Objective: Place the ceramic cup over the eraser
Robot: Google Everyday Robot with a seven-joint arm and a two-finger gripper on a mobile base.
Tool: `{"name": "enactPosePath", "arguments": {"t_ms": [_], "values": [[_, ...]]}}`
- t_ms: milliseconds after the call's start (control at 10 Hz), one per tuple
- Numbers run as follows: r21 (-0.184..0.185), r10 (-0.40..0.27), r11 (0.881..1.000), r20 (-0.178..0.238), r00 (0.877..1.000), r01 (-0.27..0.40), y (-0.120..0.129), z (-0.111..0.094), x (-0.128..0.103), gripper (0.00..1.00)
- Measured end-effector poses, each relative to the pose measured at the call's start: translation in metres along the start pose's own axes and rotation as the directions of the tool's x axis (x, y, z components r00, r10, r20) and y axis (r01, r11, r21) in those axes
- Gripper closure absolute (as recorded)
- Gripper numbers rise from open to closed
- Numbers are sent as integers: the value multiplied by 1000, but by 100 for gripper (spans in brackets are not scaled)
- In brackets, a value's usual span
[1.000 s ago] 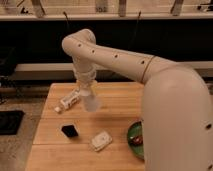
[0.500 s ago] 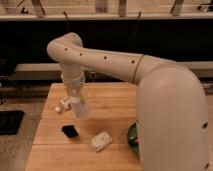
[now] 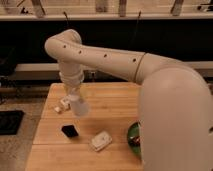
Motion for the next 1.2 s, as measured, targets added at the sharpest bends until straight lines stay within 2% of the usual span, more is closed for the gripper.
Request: {"name": "enactPosePath", "arguments": {"t_ms": [200,600,1200], "values": [[10,-12,1000,7,1000,12,-2,-7,-7,100],[16,-62,998,36,997,61,-8,-2,-32,100],[9,-159,987,105,982,159,-19,25,-79,100]]}}
